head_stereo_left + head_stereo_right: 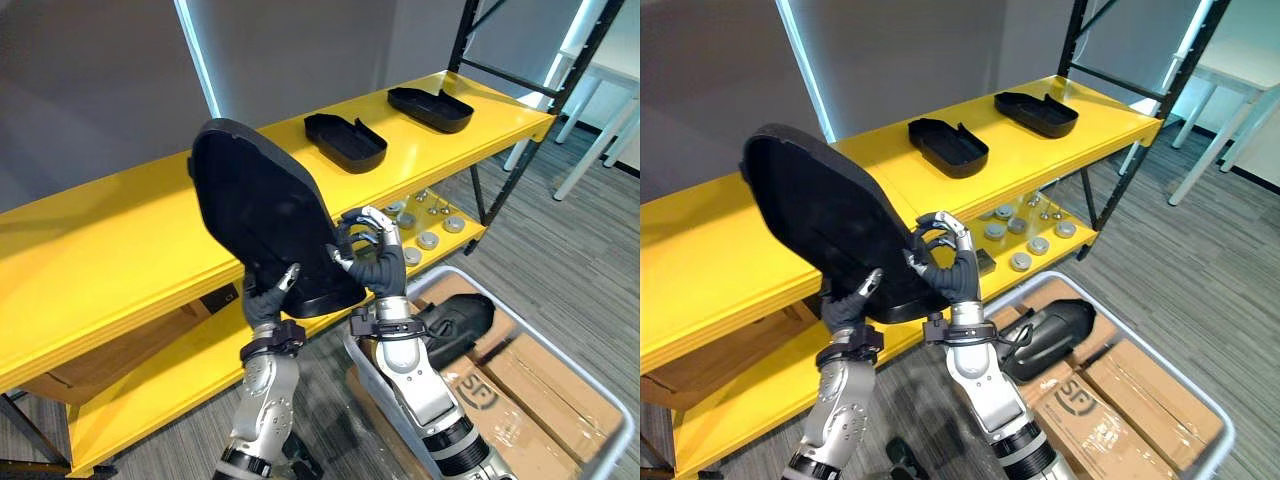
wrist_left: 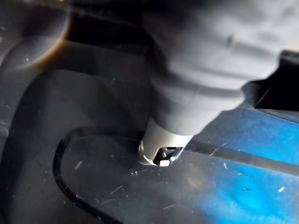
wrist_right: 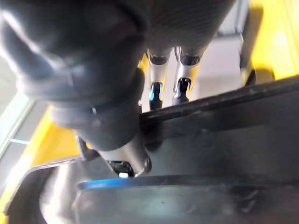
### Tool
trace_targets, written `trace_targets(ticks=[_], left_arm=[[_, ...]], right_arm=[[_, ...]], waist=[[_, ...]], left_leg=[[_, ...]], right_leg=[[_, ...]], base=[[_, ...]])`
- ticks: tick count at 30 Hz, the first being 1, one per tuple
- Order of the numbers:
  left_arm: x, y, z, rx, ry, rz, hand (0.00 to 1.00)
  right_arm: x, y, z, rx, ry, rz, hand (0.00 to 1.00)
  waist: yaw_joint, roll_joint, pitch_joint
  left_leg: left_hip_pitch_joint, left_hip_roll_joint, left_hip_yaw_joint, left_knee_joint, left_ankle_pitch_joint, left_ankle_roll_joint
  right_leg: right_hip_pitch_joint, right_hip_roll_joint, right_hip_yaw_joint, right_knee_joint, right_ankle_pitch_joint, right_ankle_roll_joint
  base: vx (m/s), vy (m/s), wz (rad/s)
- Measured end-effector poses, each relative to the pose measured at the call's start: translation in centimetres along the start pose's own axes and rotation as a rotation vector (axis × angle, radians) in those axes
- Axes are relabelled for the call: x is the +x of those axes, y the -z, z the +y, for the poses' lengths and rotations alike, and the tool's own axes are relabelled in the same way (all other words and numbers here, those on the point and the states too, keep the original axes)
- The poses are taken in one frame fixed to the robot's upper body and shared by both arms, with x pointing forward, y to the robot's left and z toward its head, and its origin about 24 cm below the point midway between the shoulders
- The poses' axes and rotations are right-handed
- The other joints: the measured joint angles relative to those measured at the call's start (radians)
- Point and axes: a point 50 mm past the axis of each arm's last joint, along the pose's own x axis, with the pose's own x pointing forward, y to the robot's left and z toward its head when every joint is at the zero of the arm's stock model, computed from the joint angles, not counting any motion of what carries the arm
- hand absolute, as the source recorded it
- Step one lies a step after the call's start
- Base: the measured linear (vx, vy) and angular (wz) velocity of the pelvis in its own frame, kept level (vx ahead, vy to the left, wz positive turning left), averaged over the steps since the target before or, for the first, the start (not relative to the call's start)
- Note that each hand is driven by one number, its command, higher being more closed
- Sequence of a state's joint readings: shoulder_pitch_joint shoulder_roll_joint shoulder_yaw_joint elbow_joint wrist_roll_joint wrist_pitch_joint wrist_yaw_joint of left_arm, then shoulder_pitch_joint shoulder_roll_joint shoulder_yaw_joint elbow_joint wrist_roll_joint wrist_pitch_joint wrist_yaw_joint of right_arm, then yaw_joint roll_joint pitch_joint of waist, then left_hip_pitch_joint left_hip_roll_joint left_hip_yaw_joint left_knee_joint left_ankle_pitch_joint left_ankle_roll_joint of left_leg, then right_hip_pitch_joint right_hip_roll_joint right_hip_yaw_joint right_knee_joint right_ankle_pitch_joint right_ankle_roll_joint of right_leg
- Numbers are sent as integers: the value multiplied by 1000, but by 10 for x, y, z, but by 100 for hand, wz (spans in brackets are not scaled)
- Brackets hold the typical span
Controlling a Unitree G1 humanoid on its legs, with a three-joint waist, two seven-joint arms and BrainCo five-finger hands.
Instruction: Walk over and take plastic housings, then place them on the shelf
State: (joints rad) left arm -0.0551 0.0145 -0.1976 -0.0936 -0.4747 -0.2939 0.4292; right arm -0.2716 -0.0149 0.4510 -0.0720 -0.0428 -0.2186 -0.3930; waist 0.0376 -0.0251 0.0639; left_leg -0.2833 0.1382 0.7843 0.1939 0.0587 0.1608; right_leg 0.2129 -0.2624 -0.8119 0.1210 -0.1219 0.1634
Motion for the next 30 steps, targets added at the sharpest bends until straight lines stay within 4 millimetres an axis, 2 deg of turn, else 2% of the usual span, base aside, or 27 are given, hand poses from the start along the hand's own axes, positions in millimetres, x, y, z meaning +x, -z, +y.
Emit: trace_targets(ticks=[2, 3, 4, 5, 6, 7, 8, 9, 10, 13, 14, 15, 16, 17, 18, 20, 25, 27, 28, 29, 30], left_arm=[[-2, -3, 5, 79, -2, -28, 100], [-5, -4, 6, 129, 9, -40, 100], [-6, -5, 7, 156, 16, -46, 100], [-7, -8, 7, 201, 31, -60, 100], [-5, -16, 8, 259, 55, -98, 100], [-5, -19, 9, 288, 67, -117, 100], [-4, -22, 9, 331, 87, -137, 100], [-3, -23, 10, 347, 84, -147, 100], [1, -36, 16, 349, 43, -203, 100], [6, -60, 18, 343, 27, -310, 100], [5, -64, 20, 358, 38, -326, 100], [4, -64, 23, 375, 37, -322, 100], [0, -65, 32, 405, 26, -312, 100], [-2, -66, 34, 413, 24, -309, 100], [-7, -66, 40, 425, 14, -298, 100], [-8, -66, 42, 437, 21, -294, 100], [-10, -60, 36, 406, 71, -268, 100], [-11, -58, 35, 372, 74, -257, 100], [-11, -57, 33, 345, 66, -254, 100], [-11, -57, 33, 334, 64, -253, 100], [-12, -56, 33, 321, 72, -243, 100]], right_arm=[[-4, 7, -2, 31, -13, 44, 0], [-8, 10, -4, 54, -12, 62, 0], [-11, 12, -6, 62, -8, 75, 0], [-16, 16, -9, 69, -6, 95, 0], [-19, 18, -10, 71, -13, 109, 0], [-19, 19, -10, 71, -20, 112, 0], [-22, 22, -14, 68, -21, 130, 0], [-27, 26, -17, 66, -20, 151, 0], [-41, 34, -18, 69, -32, 208, 0], [-60, 43, -24, 70, -2, 283, 0], [-63, 46, -34, 53, 41, 304, 0], [-64, 47, -43, 35, 76, 309, 0], [-63, 45, -54, 10, 119, 299, 0], [-62, 43, -58, 2, 132, 289, 0], [-60, 40, -65, -19, 152, 271, 0], [-57, 33, -75, -39, 193, 238, 0], [-62, 14, -108, -119, 318, 171, 0], [-62, 8, -117, -141, 345, 148, 0], [-60, 0, -122, -163, 340, 116, 0], [-58, -4, -124, -173, 340, 98, 0], [-57, -7, -130, -193, 346, 82, 0]], waist=[[3, 0, 0], [1, -2, 2], [-1, -4, 4], [-18, -1, 6], [-41, 0, 8], [-49, 5, 14], [-64, 14, 29], [-66, 18, 35], [-65, 19, 35], [-66, 15, 32], [-64, 13, 31], [-60, 12, 30], [-58, 7, 26], [-58, 4, 24], [-50, 14, 15], [-49, 14, 14], [-79, 23, 19], [-80, 27, 24], [-79, 30, 36], [-73, 37, 47], [-67, 52, 55]], left_leg=[[11, -29, -46, 51, -60, -3], [47, -76, -82, 32, -83, -7], [69, -103, -108, 13, -86, -5], [112, -152, -173, -35, -89, -2], [132, -182, -243, -62, -88, -3], [144, -189, -276, -73, -88, -4], [186, -198, -337, -96, -86, -6], [220, -205, -368, -116, -82, -4], [259, -216, -406, -143, -78, 2], [290, -228, -458, -175, -80, -2], [314, -239, -476, -197, -82, -5], [336, -248, -483, -205, -87, -13], [364, -259, -475, -206, -104, -38], [372, -261, -467, -205, -110, -47], [375, -252, -445, -199, -124, -69], [373, -233, -427, -181, -143, -95], [364, -182, -427, -80, -221, -114], [304, -156, -449, 77, -264, -110], [223, -156, -538, 257, -271, -116], [195, -156, -587, 320, -281, -123], [179, -128, -654, 372, -310, -147]], right_leg=[[18, -66, -6, 127, 0, 0], [5, -152, 1, 312, 11, -17], [-8, -202, 13, 425, 39, -62], [-54, -272, 71, 620, 142, -233], [-163, -246, 257, 772, 107, -231], [-219, -197, 362, 817, 66, -183], [-290, -95, 506, 834, -4, -123], [-319, -50, 555, 802, -45, -95], [-367, -24, 554, 689, -82, -67], [-423, 30, 586, 410, -72, -53], [-428, 53, 614, 306, -29, -42], [-420, 60, 612, 253, 23, -47], [-403, 88, 616, 171, 120, -59], [-395, 103, 615, 135, 154, -76], [-374, 124, 626, 68, 164, -88], [-322, 160, 658, -48, 203, -101], [-250, 208, 678, -143, 221, -111], [-246, 215, 713, -152, 223, -117], [-240, 196, 740, -161, 227, -124], [-233, 192, 752, -161, 227, -124], [-221, 194, 776, -162, 227, -124]], base=[[265, 134, 84], [240, 235, 87], [209, 272, 138], [229, 289, 165], [182, 176, 172], [224, 68, 174], [281, -1, 147], [357, -19, 154], [286, -32, 94], [287, -29, 62], [206, -16, 43], [327, -25, 26], [279, -26, 4], [324, -18, -29], [206, 4, -37], [216, 11, -47], [180, -45, -27], [121, -66, -48], [102, -35, -50], [100, 41, -66], [77, 83, -48]])
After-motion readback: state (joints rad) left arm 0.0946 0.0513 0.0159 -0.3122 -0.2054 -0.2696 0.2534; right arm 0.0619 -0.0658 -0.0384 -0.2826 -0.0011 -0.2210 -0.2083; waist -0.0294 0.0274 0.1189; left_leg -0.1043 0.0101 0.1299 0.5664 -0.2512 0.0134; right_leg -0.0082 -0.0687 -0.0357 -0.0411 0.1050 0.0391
